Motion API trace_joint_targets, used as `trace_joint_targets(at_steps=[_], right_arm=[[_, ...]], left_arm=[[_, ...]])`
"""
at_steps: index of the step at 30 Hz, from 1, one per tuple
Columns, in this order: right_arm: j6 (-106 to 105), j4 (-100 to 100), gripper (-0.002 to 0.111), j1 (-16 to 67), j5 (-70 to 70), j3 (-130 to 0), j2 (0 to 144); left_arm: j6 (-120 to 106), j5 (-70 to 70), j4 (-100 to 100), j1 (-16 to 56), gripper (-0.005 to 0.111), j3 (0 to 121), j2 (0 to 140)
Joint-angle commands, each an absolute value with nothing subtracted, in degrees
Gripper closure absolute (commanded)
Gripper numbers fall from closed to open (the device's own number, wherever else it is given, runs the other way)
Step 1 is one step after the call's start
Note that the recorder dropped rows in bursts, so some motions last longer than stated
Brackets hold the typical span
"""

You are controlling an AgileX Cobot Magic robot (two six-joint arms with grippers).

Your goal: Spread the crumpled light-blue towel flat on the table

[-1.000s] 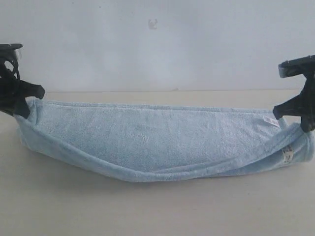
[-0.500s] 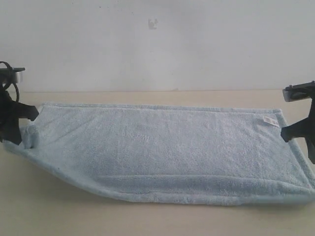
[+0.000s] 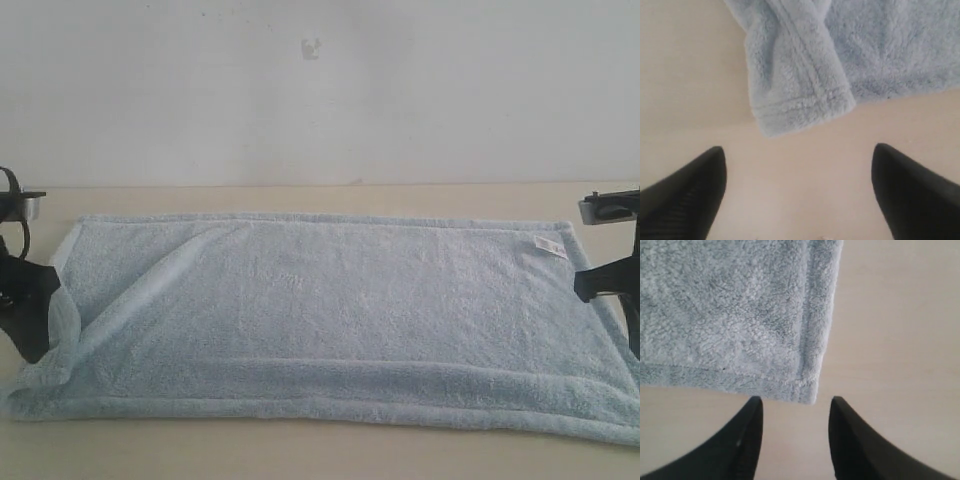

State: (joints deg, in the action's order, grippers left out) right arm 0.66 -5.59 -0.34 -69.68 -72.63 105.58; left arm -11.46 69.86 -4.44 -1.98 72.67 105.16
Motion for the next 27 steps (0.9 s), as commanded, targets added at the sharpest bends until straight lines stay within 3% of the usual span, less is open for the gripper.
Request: trace_joint_targets(at_steps=[1,3,6,7,11,13,17,27], right_arm=[[0.84,-4.54,0.068,-0.65,-69.36,-72.65,105.09],[0.68,-3.83,0.068,-0.65,-68.01,-72.65,105.09],[0.68,-2.60,0.068,-0.65,-65.22,-72.65,105.09],[0.68,-1.86,0.068,-0.65,-64.51,-72.65,105.21],[-2.94,7.05,0.068,-0.39,-61.14,-72.43,105.31],[-9.79,14.57,0.074,0.17,-58.42,-70.91,105.31],[-17.30,18.04,0.109,1.19,-49.99,-65.77,105.31],[-12.35,13.26,0.108,1.06,-28.67,-55.83,105.20]], left_arm=[[-10.79,69.96,-4.00,-2.12,0.036,71.05,104.71],[-10.79,69.96,-5.25,-2.12,0.055,71.05,104.60],[-13.15,67.77,-10.59,-2.12,0.096,71.42,104.60],[-15.44,66.74,-13.13,-2.12,0.102,71.56,104.60],[-30.12,63.07,-39.57,-1.99,0.103,71.16,105.28],[-44.95,65.93,-54.70,-1.09,0.103,69.97,106.47],[-55.29,67.76,-64.00,1.48,0.103,68.06,108.67],[-55.29,55.58,-68.16,4.92,0.103,62.23,108.94]])
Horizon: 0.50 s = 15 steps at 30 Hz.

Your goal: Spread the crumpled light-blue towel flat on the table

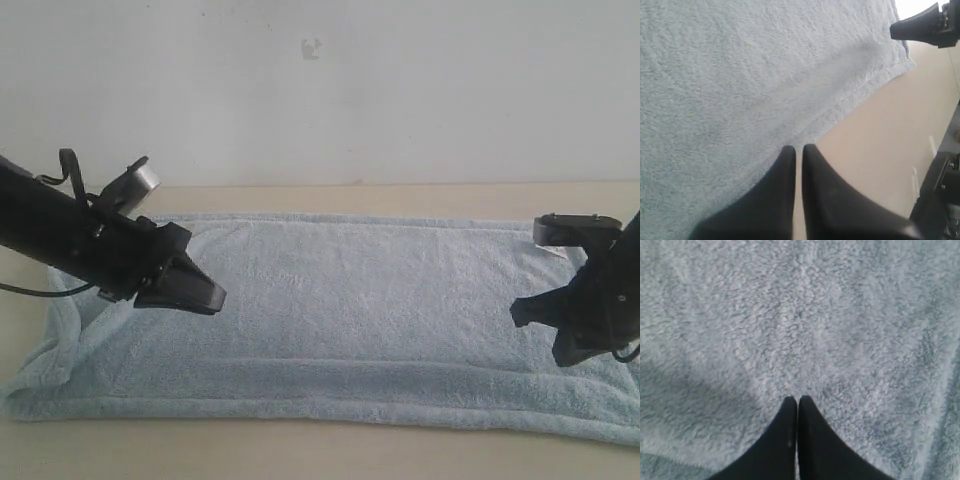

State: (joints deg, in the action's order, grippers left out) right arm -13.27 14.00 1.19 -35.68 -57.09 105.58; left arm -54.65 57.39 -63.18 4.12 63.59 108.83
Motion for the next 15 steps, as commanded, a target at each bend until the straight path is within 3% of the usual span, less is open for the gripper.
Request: trace_joint_targets(at_steps=[1,7,15], right_arm=[[-12.35,13.26,0.108,1.06,-27.45,-56.11,105.20],[-10.86,13.37,0.108,1.06,-23.35,-56.12,105.20],[-10.44,13.37,0.108,1.06,-23.35,-56.12,105.20]], left_arm=[[-55.40,56.13,-69.20,4.92,0.103,62.23,108.94],[-58.34,50.25,-66.01,4.92,0.103,62.23,108.94],[-35.74,36.05,-33.88,4.92,0.103,61.42,109.56]])
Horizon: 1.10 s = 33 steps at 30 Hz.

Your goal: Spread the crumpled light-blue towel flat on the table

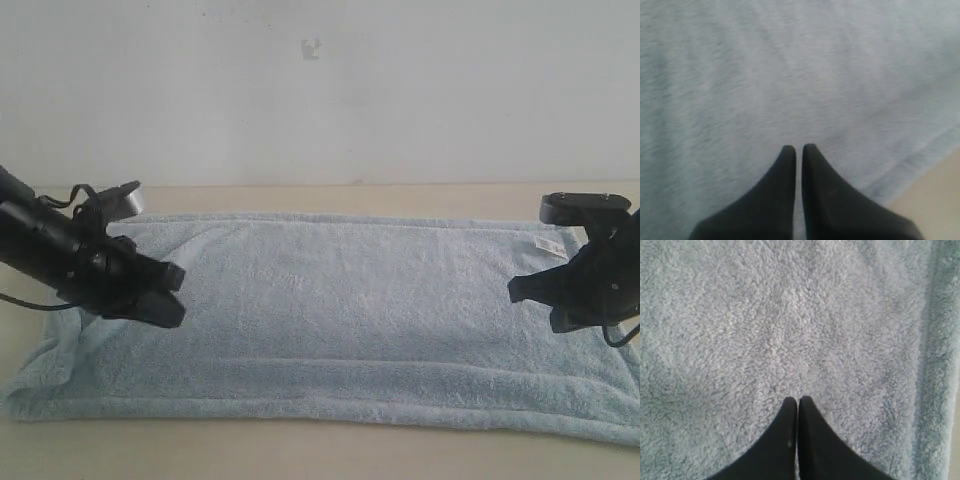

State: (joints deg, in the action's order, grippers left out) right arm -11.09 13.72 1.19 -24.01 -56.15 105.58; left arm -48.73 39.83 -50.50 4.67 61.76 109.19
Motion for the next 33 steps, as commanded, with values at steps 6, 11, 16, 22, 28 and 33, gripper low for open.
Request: trace_joint_targets(at_steps=[6,11,16,22,28,33], right_arm=[[-10.83,12.85,0.108,1.06,-23.69,-56.12,105.20],[-10.83,12.85,0.108,1.06,-23.69,-56.12,105.20],[-10.83,12.85,0.108,1.06,-23.94,-56.01,105.20],[-10.51,12.96,0.108,1.06,-23.94,-56.01,105.20],[-9.71,13.16,0.108,1.16,-24.96,-56.01,105.20],[-9.58,13.34,0.108,1.16,-25.48,-56.01,105.20]], left_arm=[[-20.86,36.75,-15.87,4.92,0.103,61.42,109.56],[-13.29,38.49,-5.87,4.92,0.103,61.42,109.56],[-9.29,41.17,-1.96,4.92,0.103,61.42,108.58],[-0.93,44.94,7.92,4.92,0.103,61.19,103.93],[12.95,47.97,25.42,3.39,0.103,57.92,101.11],[15.62,44.98,25.28,1.62,0.103,55.58,100.74]])
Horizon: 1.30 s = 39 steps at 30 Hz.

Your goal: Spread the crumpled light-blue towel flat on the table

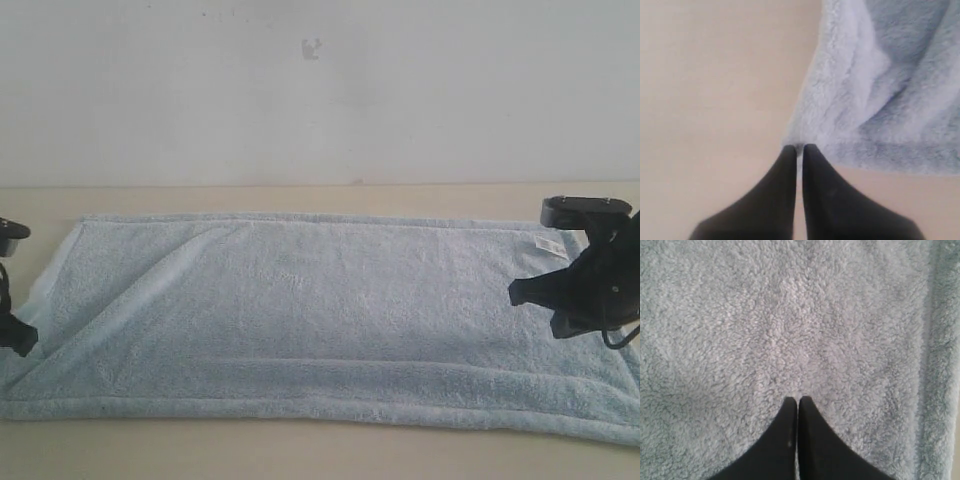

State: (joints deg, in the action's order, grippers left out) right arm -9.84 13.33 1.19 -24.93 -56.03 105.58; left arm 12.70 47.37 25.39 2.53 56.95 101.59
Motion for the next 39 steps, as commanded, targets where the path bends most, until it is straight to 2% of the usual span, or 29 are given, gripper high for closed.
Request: trace_joint_targets(at_steps=[1,7,11,13,18,25,30,33,39], right_arm=[[-9.58,13.32,0.108,1.16,-25.19,-56.01,105.20],[-10.54,24.78,0.108,1.16,-27.38,-57.01,101.87],[-23.36,29.01,0.108,1.16,-31.76,-57.74,95.20],[-24.96,23.85,0.108,1.06,-34.67,-57.60,93.28],[-8.83,6.53,0.108,0.52,-37.70,-54.13,94.18],[0.00,-0.70,0.108,0.52,-27.49,-43.95,94.30],[-1.39,0.00,0.108,0.52,-30.36,-43.95,95.60],[-8.10,6.89,0.108,0.52,-31.51,-43.95,99.24],[-6.44,3.32,0.108,0.52,-32.48,-43.95,102.26]], left_arm=[[15.62,43.51,23.77,1.62,0.103,55.46,100.24],[4.63,36.63,9.96,1.86,0.103,55.46,94.87],[-1.61,36.21,-0.81,1.86,0.103,55.08,94.53],[-4.77,36.00,-7.04,1.86,0.103,53.99,95.13],[-24.48,36.28,-25.71,1.86,0.103,50.81,98.12],[-39.43,38.34,-44.57,1.86,0.103,50.54,98.98],[-46.71,37.17,-48.23,1.86,0.103,50.54,98.98],[-47.33,35.39,-48.23,1.86,0.103,50.54,98.98],[-47.39,32.77,-48.23,1.74,0.103,50.54,98.98]])
